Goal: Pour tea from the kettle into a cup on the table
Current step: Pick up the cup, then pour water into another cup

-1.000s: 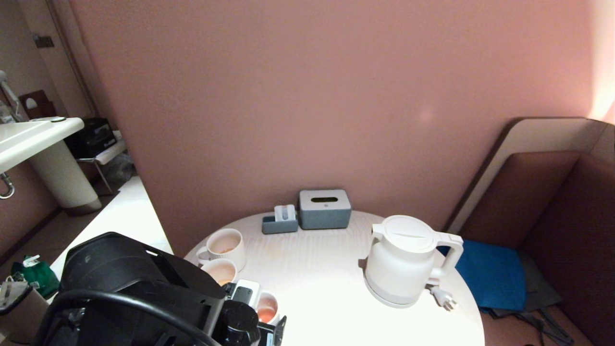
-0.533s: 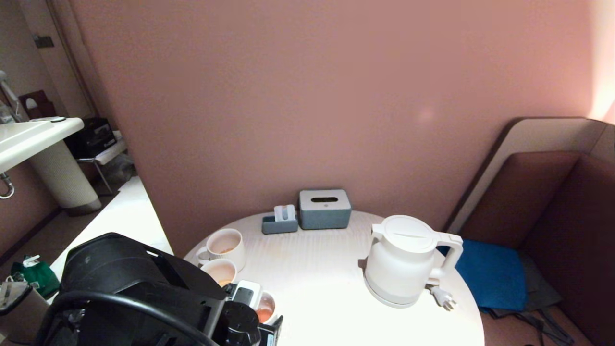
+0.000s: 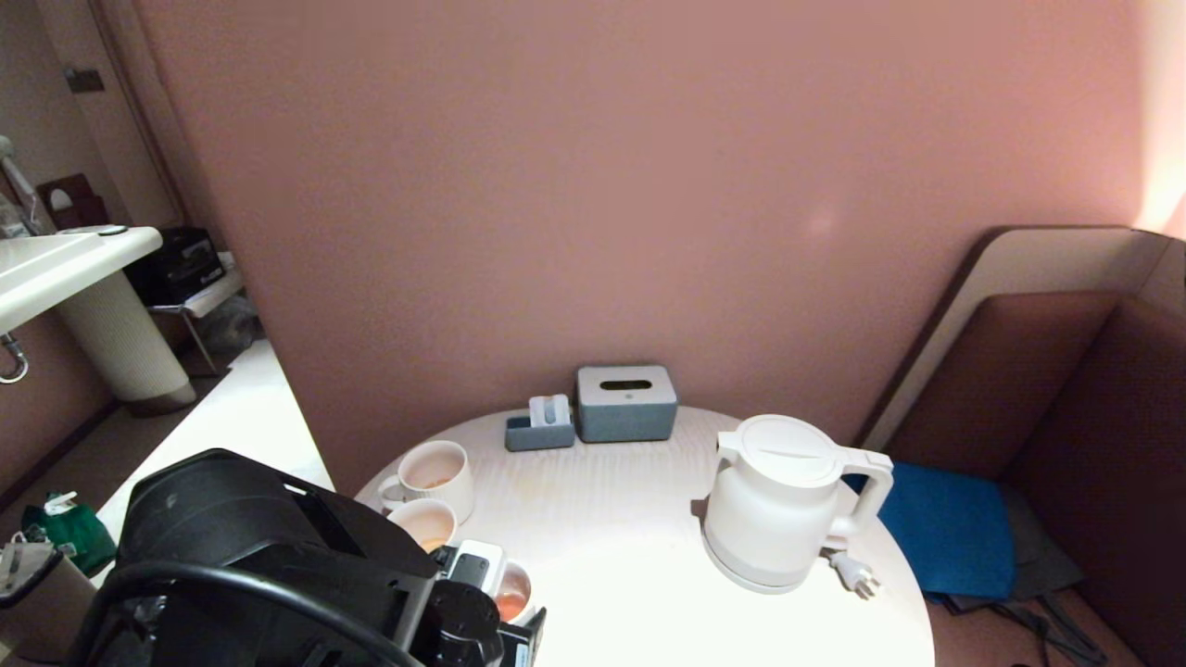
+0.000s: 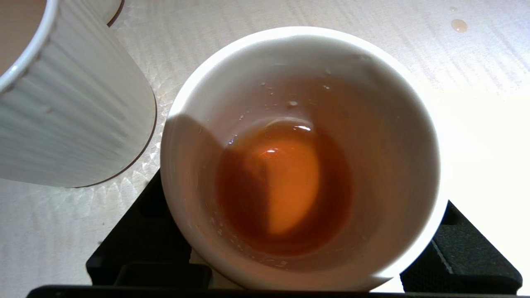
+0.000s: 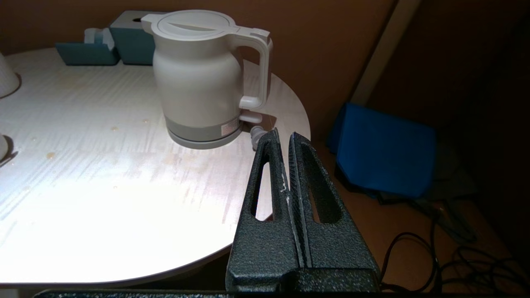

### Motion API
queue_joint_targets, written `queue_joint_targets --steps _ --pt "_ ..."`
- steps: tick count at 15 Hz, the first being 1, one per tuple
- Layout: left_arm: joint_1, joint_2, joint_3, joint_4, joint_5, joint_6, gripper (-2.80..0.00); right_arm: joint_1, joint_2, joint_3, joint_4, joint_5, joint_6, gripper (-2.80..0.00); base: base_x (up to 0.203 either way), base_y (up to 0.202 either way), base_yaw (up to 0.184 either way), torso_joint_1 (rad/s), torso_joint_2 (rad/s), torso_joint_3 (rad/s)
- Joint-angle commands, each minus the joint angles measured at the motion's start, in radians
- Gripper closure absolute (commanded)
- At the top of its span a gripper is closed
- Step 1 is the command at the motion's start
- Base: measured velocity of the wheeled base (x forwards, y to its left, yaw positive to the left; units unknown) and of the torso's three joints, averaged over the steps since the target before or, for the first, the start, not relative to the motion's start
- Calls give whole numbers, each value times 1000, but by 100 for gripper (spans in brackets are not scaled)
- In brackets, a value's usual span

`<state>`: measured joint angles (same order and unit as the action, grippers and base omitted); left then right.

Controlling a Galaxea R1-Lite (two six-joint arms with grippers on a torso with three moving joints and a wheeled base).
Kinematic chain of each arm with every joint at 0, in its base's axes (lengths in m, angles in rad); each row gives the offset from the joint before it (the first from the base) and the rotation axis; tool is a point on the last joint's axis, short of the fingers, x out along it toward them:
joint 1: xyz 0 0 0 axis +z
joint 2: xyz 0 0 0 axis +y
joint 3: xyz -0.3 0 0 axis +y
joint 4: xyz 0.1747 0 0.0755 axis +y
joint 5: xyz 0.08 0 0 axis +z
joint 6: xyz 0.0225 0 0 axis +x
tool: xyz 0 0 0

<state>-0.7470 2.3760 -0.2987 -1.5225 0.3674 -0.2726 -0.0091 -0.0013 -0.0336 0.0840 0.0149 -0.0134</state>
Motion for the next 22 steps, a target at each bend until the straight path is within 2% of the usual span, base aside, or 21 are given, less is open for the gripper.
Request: queue_joint_targets --steps 1,13,22 --pt "0 -33 7 -47 2 -6 0 0 1 0 0 0 0 0 0 0 0 0 0 0" --pt "-2 -322 193 -47 -5 21 0 0 1 0 0 0 0 0 0 0 0 0 0 0" --pt "-28 -450 299 -47 -8 23 0 0 1 0 0 0 0 0 0 0 0 0 0 0"
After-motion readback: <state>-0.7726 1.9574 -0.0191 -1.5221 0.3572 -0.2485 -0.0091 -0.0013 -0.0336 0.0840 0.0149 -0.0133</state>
